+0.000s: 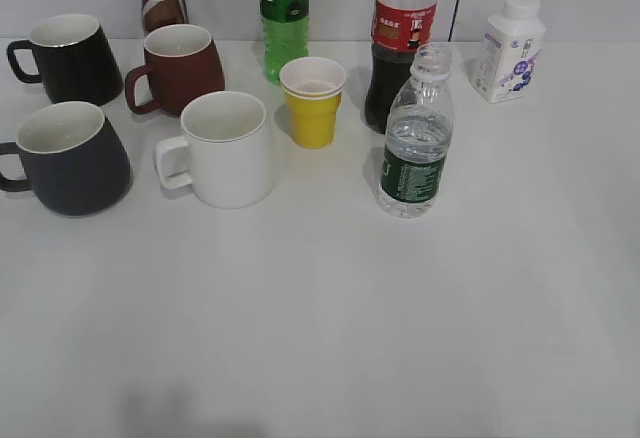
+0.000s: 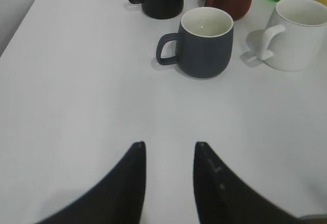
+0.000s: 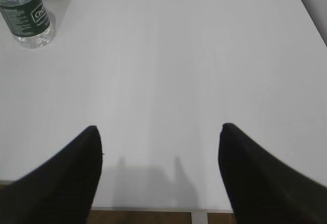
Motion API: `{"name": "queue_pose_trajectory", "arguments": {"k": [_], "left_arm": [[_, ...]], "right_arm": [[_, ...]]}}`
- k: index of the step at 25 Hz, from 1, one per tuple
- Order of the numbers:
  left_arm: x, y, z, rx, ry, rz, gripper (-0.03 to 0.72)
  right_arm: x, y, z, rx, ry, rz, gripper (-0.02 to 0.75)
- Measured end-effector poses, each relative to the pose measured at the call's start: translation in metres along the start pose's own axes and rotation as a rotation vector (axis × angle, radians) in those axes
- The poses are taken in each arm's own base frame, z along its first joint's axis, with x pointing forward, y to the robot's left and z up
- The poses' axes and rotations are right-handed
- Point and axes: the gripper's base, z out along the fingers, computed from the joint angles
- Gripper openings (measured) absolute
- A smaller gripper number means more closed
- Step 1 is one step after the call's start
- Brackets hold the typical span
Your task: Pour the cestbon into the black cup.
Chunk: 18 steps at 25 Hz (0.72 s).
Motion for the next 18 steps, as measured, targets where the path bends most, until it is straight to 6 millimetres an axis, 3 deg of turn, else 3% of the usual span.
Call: {"name": "queue_pose_trajectory", "arguments": {"k": [18], "left_arm": [[0.0,0.0,0.0,0.0,0.0,0.0,0.239]], "right_arm": [[0.0,0.0,0.0,0.0,0.0,0.0,0.534]]}}
